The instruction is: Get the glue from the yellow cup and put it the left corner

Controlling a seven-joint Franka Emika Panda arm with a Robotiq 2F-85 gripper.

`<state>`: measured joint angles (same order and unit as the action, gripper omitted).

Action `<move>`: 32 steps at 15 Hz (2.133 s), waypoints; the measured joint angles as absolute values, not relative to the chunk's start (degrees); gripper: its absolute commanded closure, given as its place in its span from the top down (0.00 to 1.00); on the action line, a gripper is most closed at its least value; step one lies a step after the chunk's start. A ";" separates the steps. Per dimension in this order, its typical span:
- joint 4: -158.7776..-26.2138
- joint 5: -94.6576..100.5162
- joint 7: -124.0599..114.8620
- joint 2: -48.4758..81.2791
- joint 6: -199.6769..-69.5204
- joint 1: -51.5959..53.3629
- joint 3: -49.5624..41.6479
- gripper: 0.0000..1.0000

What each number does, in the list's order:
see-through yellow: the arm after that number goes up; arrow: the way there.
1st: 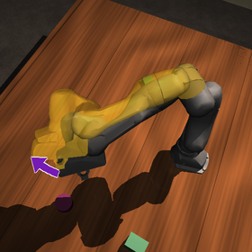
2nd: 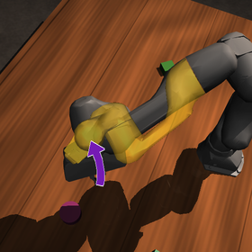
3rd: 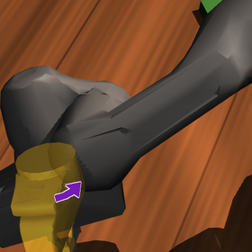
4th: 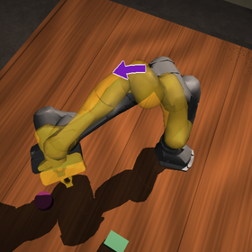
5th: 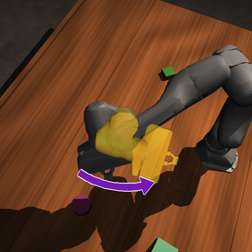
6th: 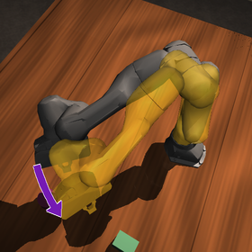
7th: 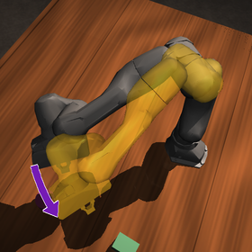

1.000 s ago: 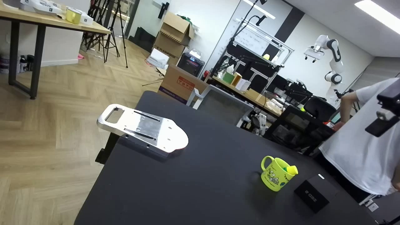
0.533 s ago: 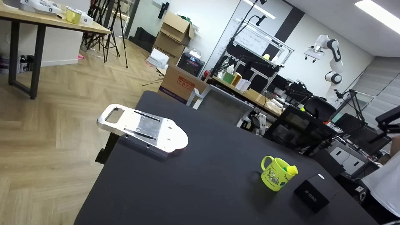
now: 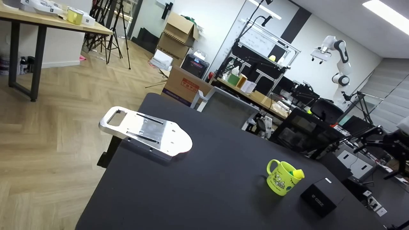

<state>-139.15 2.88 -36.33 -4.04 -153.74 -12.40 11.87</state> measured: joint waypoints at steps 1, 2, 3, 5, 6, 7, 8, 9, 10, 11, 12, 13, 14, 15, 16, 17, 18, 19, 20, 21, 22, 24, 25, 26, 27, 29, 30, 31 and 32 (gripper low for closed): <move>-137.86 4.43 -39.86 -2.37 -152.61 -12.64 12.58 1.00; -136.93 5.36 -42.97 -0.91 -151.79 -11.43 12.33 1.00; -136.33 5.56 -45.40 0.28 -151.39 -9.35 11.54 1.00; -135.69 5.28 -48.77 2.28 -151.41 -5.34 10.24 1.00; -135.54 4.86 -49.95 3.28 -151.75 -3.58 9.64 1.00; -135.36 4.46 -51.00 4.33 -152.22 -2.02 9.02 1.00; -135.05 4.46 -52.12 5.45 -152.64 -0.66 8.34 1.00; -134.74 4.49 -53.04 6.63 -153.28 0.50 7.57 1.00; -134.42 4.49 -53.76 7.84 -153.79 1.49 6.74 1.00; -134.16 4.49 -54.27 9.08 -154.40 2.38 5.80 1.00; -133.91 4.50 -54.58 10.30 -154.83 3.14 4.84 1.00; -133.61 4.50 -54.84 11.51 -155.36 3.78 3.89 1.00; -133.25 4.50 -54.99 12.75 -155.86 4.40 2.94 1.00; -132.87 4.47 -55.00 13.88 -156.37 4.93 2.14 1.00; -132.49 4.47 -55.01 14.97 -157.03 5.50 1.34 1.00; -132.09 4.47 -55.01 15.92 -157.75 6.09 0.66 1.00; -131.67 4.33 -55.01 16.79 -158.41 6.65 0.14 1.00; -131.29 3.96 -55.01 17.51 -159.17 7.13 -0.14 1.00; -130.97 3.26 -54.99 18.13 -160.03 7.63 -0.30 1.00; -130.64 2.68 -55.00 18.66 -161.08 8.24 -0.51 1.00; -130.31 2.01 -55.00 19.12 -161.92 8.80 -0.67 0.75; -129.75 0.67 -54.99 20.11 -163.69 9.73 -0.96 0.67; -129.57 -0.10 -54.96 20.63 -164.58 10.13 -1.15 0.60; -129.43 -0.98 -54.92 21.16 -165.19 10.36 -1.22 0.51; -129.24 -1.69 -54.88 21.68 -165.73 10.53 -1.28 0.45; -128.84 -2.42 -54.88 22.63 -166.73 11.02 -1.78 0.31; -128.69 -2.62 -54.88 22.96 -167.06 11.29 -2.12 0.25; -128.55 -2.97 -54.87 23.19 -167.19 11.49 -2.36 0.16; -128.41 -3.35 -54.86 23.33 -167.25 11.71 -2.62 0.13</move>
